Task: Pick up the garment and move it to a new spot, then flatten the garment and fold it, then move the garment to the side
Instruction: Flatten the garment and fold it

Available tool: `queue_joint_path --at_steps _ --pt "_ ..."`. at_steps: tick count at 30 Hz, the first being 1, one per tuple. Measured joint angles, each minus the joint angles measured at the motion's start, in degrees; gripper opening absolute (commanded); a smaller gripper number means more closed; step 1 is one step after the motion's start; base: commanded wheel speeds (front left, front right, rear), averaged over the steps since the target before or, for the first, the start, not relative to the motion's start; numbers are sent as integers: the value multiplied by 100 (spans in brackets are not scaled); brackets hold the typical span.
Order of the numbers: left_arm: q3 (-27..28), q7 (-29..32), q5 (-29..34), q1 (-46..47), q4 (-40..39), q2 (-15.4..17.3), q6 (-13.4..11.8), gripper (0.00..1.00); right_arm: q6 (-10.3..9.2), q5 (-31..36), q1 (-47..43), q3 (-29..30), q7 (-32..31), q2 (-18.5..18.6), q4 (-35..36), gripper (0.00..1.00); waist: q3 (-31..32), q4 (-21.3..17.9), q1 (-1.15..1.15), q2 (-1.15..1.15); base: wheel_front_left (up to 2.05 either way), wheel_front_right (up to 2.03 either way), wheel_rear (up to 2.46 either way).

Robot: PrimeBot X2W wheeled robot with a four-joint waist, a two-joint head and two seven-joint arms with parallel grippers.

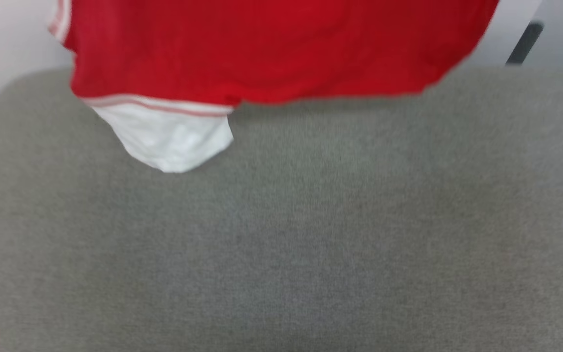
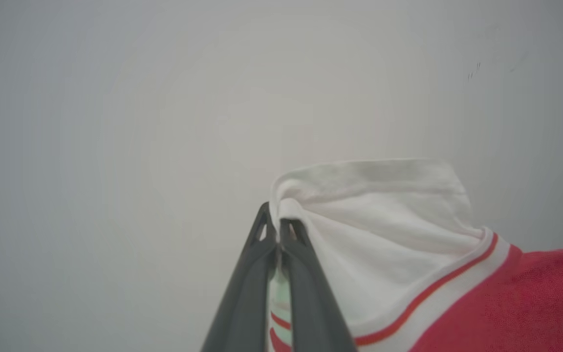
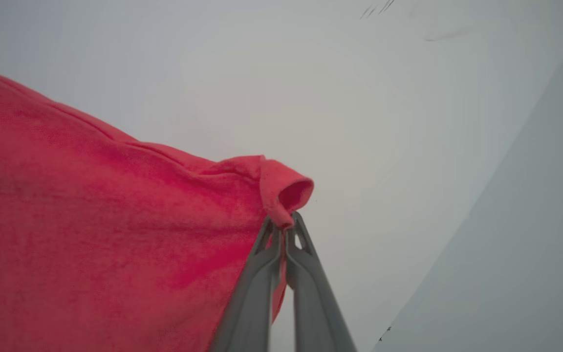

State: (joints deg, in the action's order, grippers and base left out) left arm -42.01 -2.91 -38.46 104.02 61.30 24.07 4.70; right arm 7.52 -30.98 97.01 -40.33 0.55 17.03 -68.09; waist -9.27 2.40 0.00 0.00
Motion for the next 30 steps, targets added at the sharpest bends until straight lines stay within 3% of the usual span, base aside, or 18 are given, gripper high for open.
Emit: queue_joint_path --at_steps 4,9,12,18,24,30 --pt "121 -361 34 547 -19 0 -151 0 0 225 582 134 424 5 -76 0 -579 -24 0 0 0 0 0" --pt "316 -965 69 1094 -32 -88 -534 0 0 790 1215 445 1285 44 -339 0 -1388 -57 0 0 0 0 0" --pt "459 -1136 77 1332 -99 -197 -745 0 0 1301 1543 722 1436 140 -370 0 -1881 -68 0 0 0 0 0" --pt "1138 -1223 240 1507 -1077 -318 -1074 0 0 2860 1391 1920 1457 471 1035 0 -2819 -27 0 0 0 0 0" --pt "1925 -1217 567 613 -1851 -578 -1009 0 0 4177 343 3254 1456 209 1657 0 -3586 108 0 0 0 0 0" --pt "2482 -1217 943 -38 -1958 -795 -808 0 0 4826 -123 3839 1456 -123 1696 0 -4002 342 0 0 0 0 0"
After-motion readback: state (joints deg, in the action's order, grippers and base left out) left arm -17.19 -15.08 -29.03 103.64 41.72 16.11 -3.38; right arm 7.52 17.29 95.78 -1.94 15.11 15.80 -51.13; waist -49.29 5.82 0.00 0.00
